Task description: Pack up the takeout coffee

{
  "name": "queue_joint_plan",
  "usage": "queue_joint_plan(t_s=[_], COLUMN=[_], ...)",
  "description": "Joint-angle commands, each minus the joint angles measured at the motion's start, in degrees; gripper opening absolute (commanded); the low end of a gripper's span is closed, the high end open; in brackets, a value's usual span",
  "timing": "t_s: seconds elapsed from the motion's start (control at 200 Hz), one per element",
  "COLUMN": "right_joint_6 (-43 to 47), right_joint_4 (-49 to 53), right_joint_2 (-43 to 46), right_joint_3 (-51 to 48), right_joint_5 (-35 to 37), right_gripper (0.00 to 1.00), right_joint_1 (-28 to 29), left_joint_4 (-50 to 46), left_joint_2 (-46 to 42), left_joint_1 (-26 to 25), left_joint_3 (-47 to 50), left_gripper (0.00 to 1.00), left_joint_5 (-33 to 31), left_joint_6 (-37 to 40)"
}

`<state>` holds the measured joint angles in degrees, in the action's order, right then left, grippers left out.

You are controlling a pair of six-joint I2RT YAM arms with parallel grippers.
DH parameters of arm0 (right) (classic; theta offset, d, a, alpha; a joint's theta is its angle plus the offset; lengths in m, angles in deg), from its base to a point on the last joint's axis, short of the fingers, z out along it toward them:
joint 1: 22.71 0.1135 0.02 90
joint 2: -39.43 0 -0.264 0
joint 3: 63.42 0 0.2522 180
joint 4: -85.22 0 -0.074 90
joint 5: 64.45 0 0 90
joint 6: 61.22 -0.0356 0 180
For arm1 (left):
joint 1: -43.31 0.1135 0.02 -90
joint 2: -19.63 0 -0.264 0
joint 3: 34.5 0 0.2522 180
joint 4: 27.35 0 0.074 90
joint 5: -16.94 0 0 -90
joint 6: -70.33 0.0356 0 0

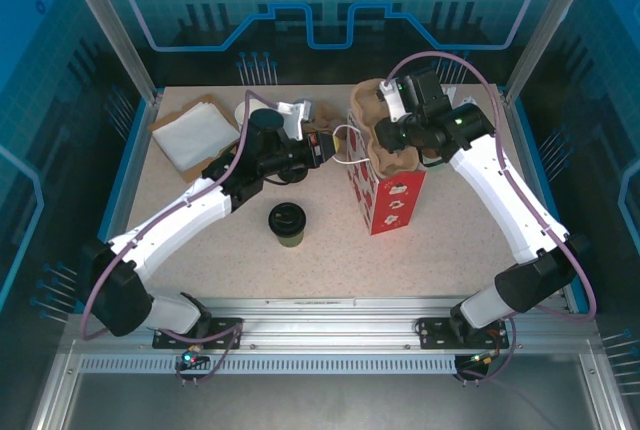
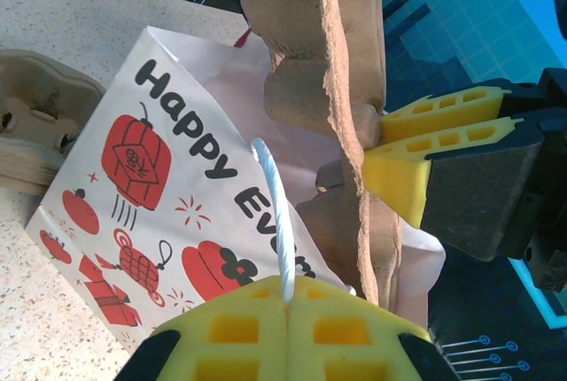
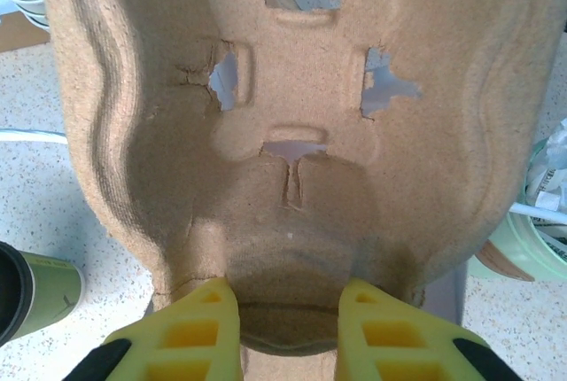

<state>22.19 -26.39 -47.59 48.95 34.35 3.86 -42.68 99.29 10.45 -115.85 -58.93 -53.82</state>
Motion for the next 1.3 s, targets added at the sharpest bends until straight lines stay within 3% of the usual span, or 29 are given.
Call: queue_joint_plan(t_s=[0.0, 0.91, 1.15, 1.296], right_joint_6=[-0.47, -0.72, 4.86, 9.1], right_joint_4=[2.38, 4.28, 5.14, 7.05], right_joint_2=[-0.75, -2.17, -2.88, -3.07], right_joint_3=[2.44, -2.15, 0.45, 2.64], right_joint_5=[0.35, 2.44, -2.19, -5.37], right_gripper=[0.23, 0.23, 0.23, 0.23], right_joint_1=[-1.3, -1.43, -1.85, -2.54], left_joint_4=[1.08, 2.26, 5.71, 7.88], left_joint_2=[-2.62, -4.55, -6.87, -8.93], left_joint_1=[-0.36, -0.34, -0.69, -1.22], left_joint_3=[0.95, 4.07, 7.98, 10.43], left_gripper=[0.0, 0.0, 0.0, 0.06], left_joint_5=[-1.51, -1.16, 3.37, 5.47], left_joint_6=[0.49, 1.45, 1.41, 1.54])
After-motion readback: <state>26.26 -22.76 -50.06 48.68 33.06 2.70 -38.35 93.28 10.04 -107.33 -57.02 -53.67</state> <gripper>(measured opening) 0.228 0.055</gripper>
